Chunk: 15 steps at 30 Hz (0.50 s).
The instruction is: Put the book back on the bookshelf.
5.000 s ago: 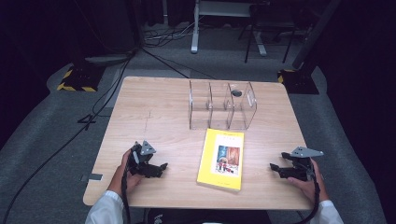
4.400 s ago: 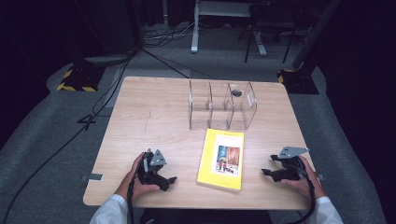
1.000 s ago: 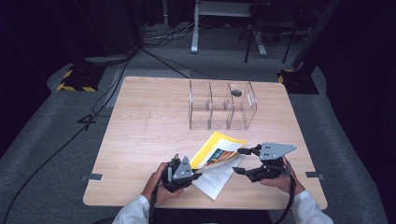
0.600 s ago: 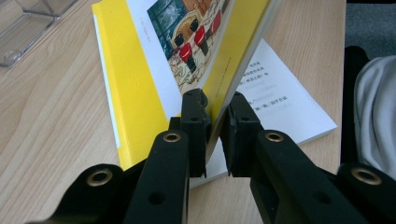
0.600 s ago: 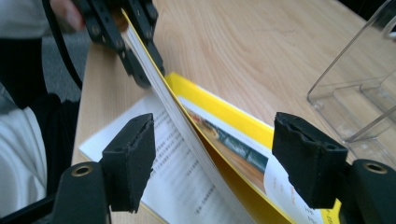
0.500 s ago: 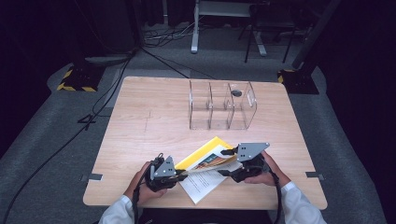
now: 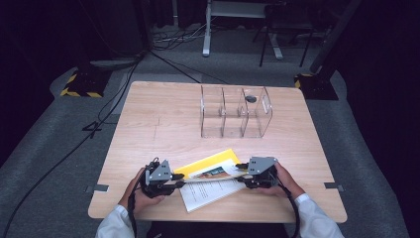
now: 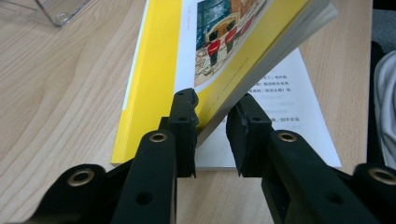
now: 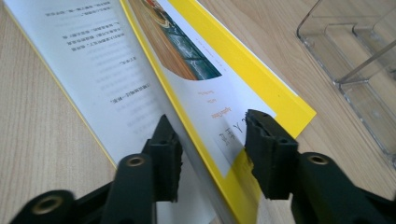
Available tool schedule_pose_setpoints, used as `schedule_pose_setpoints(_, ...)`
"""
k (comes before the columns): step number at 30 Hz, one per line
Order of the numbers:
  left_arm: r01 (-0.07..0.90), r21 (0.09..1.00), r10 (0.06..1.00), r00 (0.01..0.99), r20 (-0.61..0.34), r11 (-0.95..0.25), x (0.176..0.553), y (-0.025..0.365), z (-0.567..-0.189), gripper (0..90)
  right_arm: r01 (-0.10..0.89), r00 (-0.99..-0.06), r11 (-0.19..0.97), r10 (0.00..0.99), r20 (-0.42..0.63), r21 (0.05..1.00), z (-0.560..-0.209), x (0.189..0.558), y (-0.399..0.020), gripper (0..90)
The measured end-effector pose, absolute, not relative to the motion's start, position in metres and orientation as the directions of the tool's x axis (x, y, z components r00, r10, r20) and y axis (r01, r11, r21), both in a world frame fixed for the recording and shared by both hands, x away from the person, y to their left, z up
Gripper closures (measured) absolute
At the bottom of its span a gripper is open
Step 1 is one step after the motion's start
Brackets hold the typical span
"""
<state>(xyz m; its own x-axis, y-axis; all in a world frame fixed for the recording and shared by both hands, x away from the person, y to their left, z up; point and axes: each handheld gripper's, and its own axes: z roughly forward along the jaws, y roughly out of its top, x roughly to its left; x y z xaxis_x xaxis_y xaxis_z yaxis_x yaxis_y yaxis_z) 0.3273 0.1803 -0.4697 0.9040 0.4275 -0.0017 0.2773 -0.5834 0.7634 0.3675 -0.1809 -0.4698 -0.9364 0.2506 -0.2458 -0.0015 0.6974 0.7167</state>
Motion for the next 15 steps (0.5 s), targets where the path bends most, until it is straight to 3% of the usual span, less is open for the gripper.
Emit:
schedule_pose_setpoints(5,0.296,0.776,0.475,0.880,0.006,-0.557,0.337,0.188,-0.465,68.7,-0.068,-0.931,0.663,0.226,-0.286,0.746,-0.471,0.361,-0.180,75.3)
schedule_pose_setpoints(13,0.336,0.782,0.523,0.852,-0.016,-0.525,0.359,0.199,-0.461,59.6,-0.096,-0.913,0.661,0.238,-0.330,0.744,-0.469,0.352,-0.168,81.5)
schedule_pose_setpoints(15,0.326,0.781,0.523,0.852,0.002,-0.533,0.356,0.199,-0.459,52.3,-0.097,-0.912,0.663,0.239,-0.332,0.742,-0.468,0.353,-0.167,81.4)
